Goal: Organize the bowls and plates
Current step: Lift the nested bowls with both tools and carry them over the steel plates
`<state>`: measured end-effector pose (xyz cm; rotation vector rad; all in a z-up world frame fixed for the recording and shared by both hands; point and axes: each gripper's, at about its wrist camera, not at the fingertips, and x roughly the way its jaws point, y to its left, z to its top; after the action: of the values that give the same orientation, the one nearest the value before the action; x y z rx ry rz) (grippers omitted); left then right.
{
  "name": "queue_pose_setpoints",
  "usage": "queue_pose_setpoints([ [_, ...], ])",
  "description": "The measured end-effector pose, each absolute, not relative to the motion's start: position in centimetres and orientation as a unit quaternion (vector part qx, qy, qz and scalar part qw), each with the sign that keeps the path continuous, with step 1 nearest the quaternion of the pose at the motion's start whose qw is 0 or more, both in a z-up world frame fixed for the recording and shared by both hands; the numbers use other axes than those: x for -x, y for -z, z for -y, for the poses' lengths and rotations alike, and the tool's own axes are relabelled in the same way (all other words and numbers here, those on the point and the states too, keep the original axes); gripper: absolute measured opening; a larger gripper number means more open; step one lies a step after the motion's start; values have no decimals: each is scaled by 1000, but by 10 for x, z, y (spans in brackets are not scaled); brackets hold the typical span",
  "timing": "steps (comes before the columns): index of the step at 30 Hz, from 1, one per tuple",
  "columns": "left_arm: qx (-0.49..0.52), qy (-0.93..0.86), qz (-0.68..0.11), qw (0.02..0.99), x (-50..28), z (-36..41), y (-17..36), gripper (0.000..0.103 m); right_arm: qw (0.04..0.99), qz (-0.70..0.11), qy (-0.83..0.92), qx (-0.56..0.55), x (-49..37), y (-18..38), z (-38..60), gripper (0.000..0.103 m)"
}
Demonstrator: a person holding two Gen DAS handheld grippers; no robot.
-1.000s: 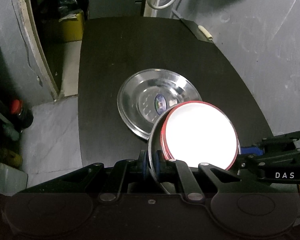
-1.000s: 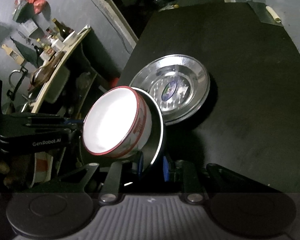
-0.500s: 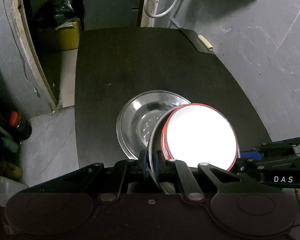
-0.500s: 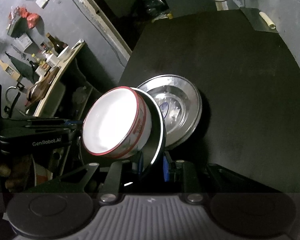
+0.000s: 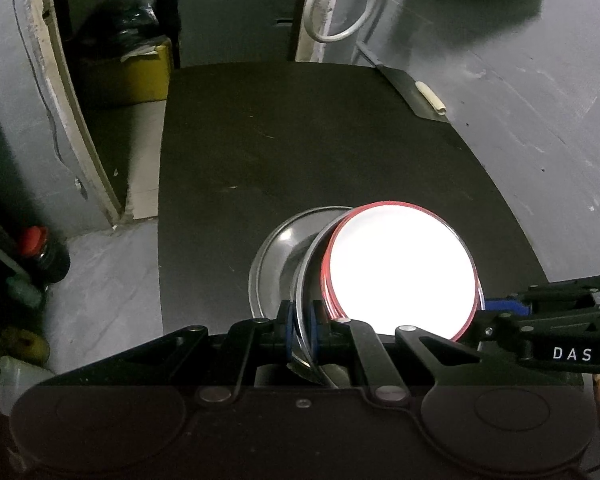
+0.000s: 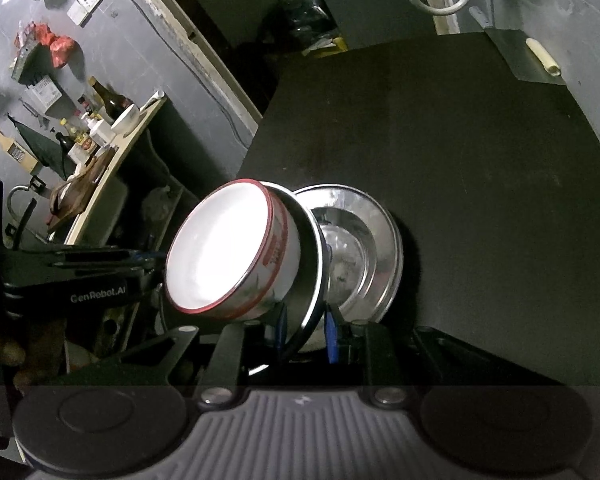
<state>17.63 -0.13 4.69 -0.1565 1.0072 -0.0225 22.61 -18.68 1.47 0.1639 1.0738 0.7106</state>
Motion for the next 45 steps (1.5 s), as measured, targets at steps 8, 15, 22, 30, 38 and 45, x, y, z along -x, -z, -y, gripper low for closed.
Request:
queue_pose_setpoints([
  [8,80,1,-481,873,-183,-3,-43,7,793,-505,-334,-72,-236,-11,180,23],
  [15,81,-4,-483,872,-188,-4,-39,7,790,-510,-334,-69,-244,-7,175,23],
  [22,84,-5,-485,870,-192,-4,-36,7,788,-515,-330,-70,-250,-3,174,23],
  [30,82,-6,-493,866,-199,-3,-29,8,786,-522,-323,-75,-260,6,176,22],
  [38,86,-7,-502,861,-205,-6,-21,8,786,-526,-316,-74,-265,12,174,21],
  [45,88,-12,-506,858,-212,-5,-16,9,785,-530,-313,-74,-266,15,170,21],
])
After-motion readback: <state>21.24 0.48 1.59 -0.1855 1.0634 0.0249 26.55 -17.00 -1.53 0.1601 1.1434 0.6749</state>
